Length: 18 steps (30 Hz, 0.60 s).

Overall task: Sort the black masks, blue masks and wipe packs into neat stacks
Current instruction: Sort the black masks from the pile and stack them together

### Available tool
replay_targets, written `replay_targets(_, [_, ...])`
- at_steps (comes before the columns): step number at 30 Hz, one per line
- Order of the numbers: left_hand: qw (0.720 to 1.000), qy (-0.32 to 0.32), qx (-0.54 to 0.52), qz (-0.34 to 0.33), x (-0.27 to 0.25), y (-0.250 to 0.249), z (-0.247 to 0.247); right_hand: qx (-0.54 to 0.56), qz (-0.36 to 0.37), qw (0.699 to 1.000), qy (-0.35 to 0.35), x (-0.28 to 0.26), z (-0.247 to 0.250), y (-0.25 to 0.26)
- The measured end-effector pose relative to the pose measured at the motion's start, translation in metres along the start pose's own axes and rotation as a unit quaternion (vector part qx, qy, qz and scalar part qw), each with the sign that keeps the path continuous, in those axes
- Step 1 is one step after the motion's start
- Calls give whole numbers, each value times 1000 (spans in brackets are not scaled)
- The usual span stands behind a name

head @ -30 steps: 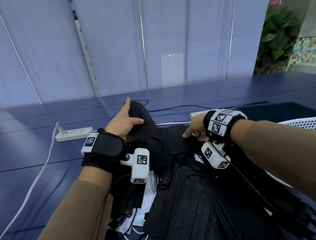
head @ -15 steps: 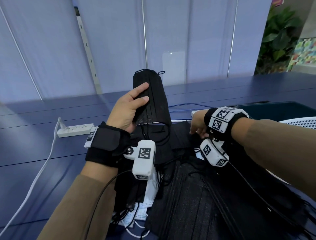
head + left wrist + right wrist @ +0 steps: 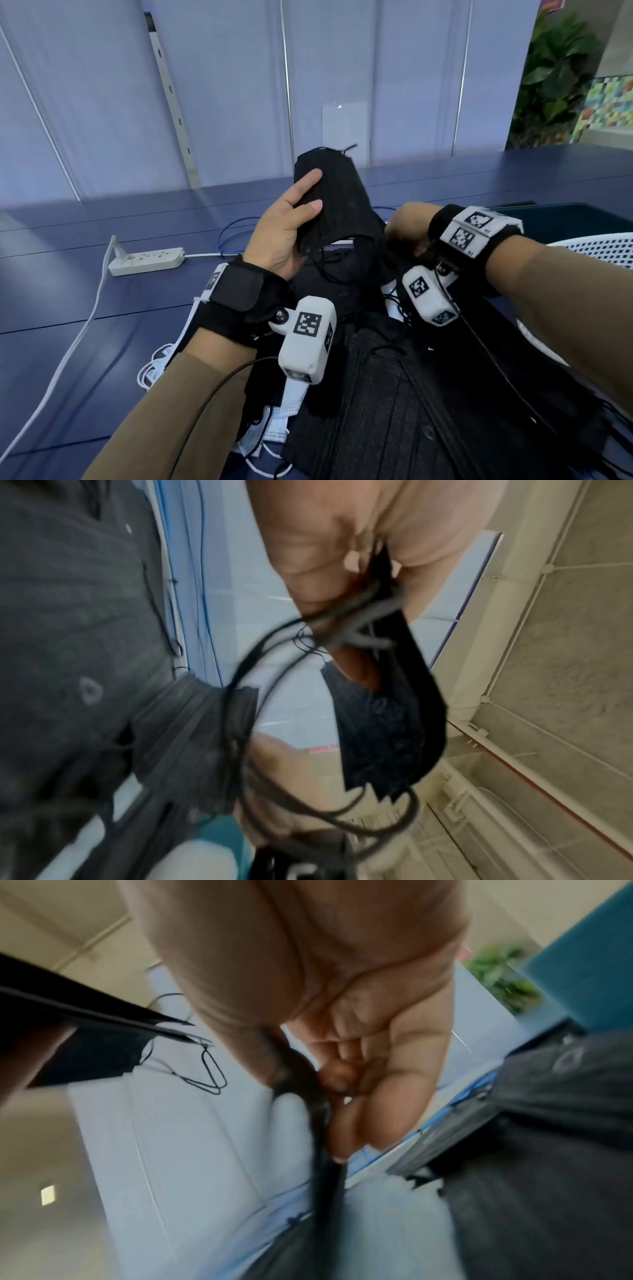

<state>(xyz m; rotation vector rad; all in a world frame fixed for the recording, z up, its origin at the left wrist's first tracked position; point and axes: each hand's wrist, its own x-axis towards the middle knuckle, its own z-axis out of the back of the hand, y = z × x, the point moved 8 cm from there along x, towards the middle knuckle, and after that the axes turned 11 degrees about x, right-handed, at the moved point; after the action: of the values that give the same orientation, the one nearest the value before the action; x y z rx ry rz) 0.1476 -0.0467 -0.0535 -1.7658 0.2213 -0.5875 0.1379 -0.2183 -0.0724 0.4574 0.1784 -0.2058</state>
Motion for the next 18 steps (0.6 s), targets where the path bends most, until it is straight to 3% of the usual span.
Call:
replay_targets(2, [1000,16,21,0,-1,4,-9,168,46,983,-58,-2,14,1])
replay_targets(3, [999,17,42,5,-3,8,-11,300,47,951,-55,-1,13,1])
replay_targets(4, [998,14,64,8,-3,14,-10,441,37,897,-18,0,4,1])
replay_targets(6, [996,7,89,15,-3,21,-6,662,30,745,79,-5,-14,15])
replay_targets(7, [996,-1,88,20,-3,23,-3,691,47,714,105,-5,-16,22])
replay_targets(10, [998,-15,51,15,-1,22,3,699,102,695,135,-8,-20,35])
replay_targets(15, [998,-7,-17,53,2,26,6,723,114,667,139,-9,-17,51])
replay_targets(17, [997,-25,-13,69,2,23,17,704,88,694,119,-7,-18,53])
replay_targets(18, [996,-42,-8,76,2,20,25,676,65,726,107,-5,-21,52])
